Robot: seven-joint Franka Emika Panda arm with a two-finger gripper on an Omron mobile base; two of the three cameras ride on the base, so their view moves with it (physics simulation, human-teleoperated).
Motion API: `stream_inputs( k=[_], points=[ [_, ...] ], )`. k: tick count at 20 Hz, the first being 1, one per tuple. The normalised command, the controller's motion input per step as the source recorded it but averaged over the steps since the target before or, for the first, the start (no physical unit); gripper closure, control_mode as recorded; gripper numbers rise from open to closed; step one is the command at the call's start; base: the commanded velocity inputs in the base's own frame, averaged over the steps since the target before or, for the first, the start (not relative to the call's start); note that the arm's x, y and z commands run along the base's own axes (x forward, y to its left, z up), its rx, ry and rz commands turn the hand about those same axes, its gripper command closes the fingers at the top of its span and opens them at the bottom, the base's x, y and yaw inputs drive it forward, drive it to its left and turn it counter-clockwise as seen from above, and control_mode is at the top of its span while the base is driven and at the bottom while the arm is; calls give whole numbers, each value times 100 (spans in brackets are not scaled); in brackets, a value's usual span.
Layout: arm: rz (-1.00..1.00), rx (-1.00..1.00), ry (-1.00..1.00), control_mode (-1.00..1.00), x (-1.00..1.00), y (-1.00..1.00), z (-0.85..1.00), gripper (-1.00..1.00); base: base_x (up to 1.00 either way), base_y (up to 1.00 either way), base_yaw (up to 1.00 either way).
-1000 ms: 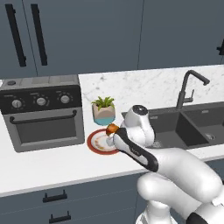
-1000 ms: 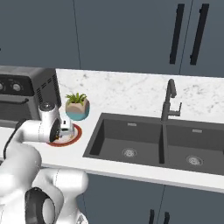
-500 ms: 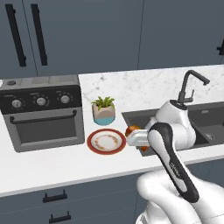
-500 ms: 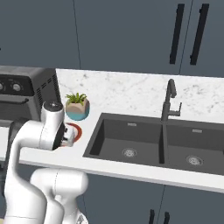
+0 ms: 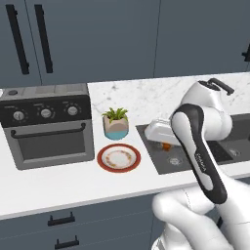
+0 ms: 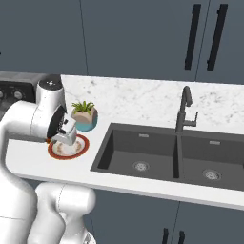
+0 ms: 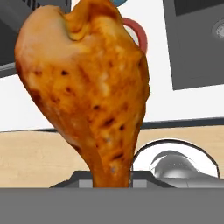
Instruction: Pick up the knife from the drawer and place it on the cutting board. Then place the meat from the plate to the cutting board.
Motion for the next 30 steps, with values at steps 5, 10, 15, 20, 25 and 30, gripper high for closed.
stream_inputs(
  k=[5,10,15,20,25,30],
  points=[
    [-9,-5,-8,100,-44,0,2,100,-20,-1,-2],
    [0,0,0,100,0,0,0,100,-92,-70,-20],
    [0,0,0,100,0,0,0,100,-1,-100,-28],
    [0,0,0,100,0,0,0,100,20,-100,-29],
    [0,0,0,100,0,0,0,100,26,-100,-24],
    [0,0,0,100,0,0,0,100,43,-100,-17]
  ],
)
